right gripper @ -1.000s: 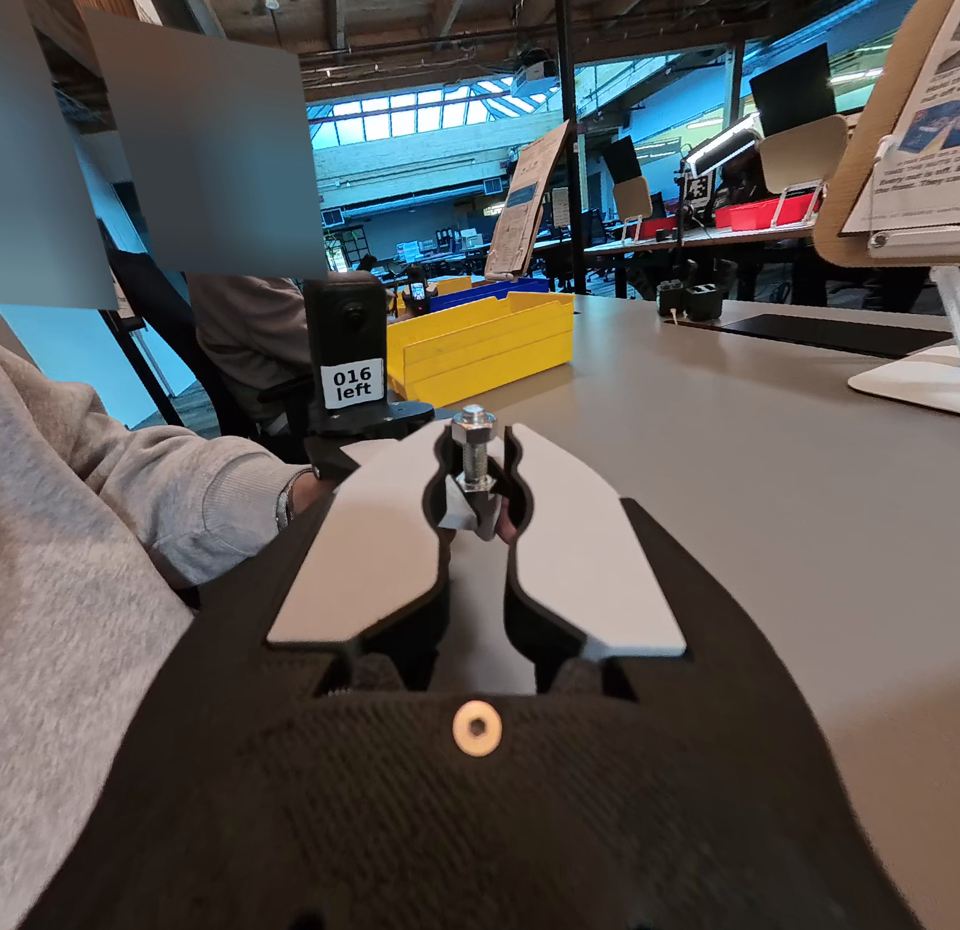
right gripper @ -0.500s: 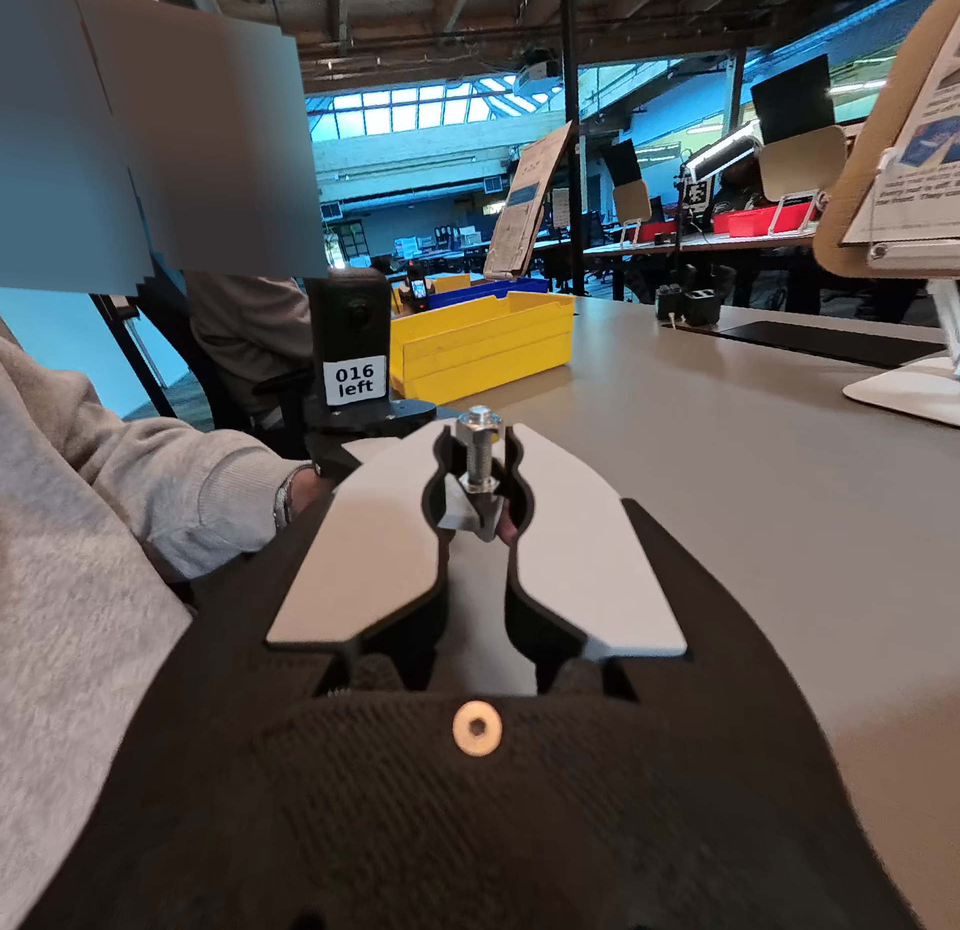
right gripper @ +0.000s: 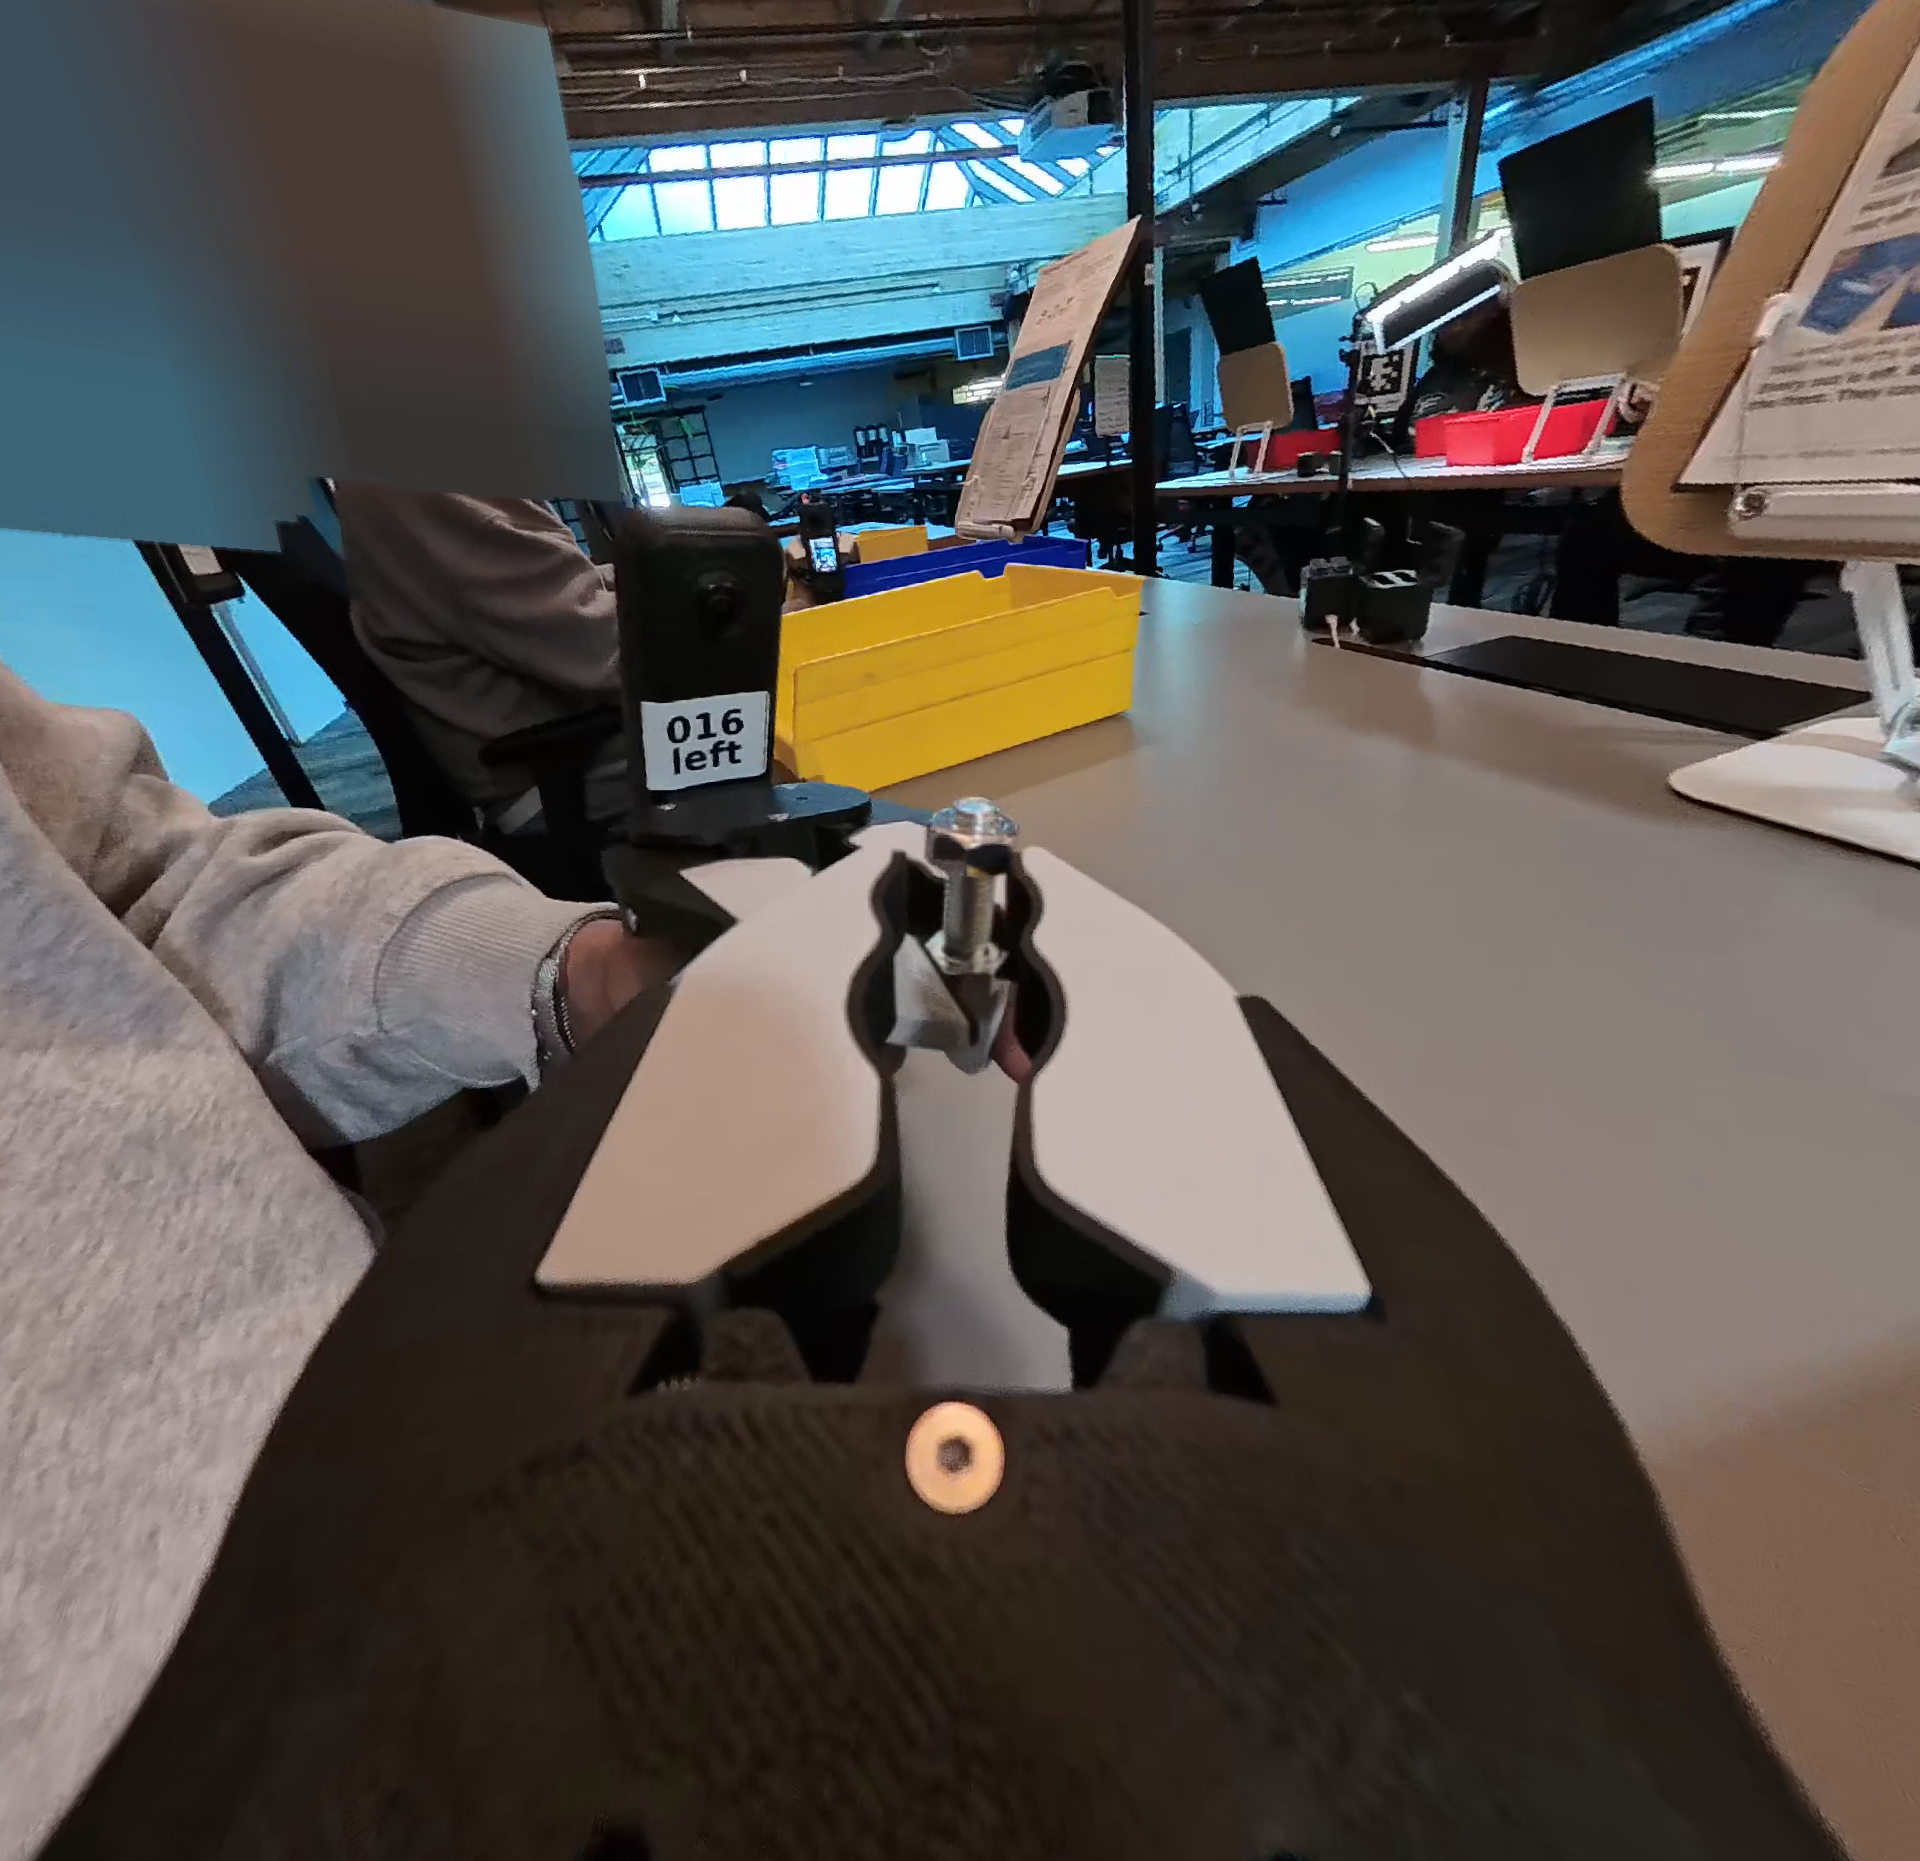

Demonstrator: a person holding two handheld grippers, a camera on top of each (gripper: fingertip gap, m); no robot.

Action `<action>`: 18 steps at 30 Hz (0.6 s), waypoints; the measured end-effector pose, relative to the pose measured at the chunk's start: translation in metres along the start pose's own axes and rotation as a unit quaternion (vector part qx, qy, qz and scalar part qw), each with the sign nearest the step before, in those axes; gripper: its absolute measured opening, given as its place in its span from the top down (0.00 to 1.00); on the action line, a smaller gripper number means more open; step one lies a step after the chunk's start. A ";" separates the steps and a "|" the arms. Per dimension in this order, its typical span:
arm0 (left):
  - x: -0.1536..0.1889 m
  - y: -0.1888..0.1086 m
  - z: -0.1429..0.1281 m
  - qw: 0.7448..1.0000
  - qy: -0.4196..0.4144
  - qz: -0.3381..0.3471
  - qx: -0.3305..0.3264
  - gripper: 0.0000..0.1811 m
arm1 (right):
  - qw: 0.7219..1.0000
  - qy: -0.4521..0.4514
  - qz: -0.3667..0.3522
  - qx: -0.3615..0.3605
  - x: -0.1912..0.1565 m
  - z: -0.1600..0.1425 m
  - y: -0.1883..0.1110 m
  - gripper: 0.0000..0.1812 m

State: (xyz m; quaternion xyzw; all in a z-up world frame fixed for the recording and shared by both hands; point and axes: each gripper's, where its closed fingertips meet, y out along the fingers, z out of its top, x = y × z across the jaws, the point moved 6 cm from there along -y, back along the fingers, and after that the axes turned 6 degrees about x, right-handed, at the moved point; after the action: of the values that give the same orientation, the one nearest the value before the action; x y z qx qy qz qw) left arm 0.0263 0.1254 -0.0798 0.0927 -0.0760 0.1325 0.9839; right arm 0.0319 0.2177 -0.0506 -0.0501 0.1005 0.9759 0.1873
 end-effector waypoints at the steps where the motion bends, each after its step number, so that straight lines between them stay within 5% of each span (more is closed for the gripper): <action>1: 0.000 0.000 0.000 1.000 0.000 0.000 0.000 0.90 | 1.000 -0.005 -0.002 -0.002 0.000 0.000 0.000 0.90; 18: 0.001 0.000 0.000 1.000 -0.002 -0.002 0.001 0.90 | 1.000 0.010 -0.002 0.012 0.002 0.002 -0.002 0.90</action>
State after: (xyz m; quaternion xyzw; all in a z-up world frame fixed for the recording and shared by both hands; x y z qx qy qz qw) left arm 0.0267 0.1257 -0.0796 0.0938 -0.0777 0.1309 0.9839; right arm 0.0307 0.2205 -0.0494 -0.0575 0.1134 0.9737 0.1889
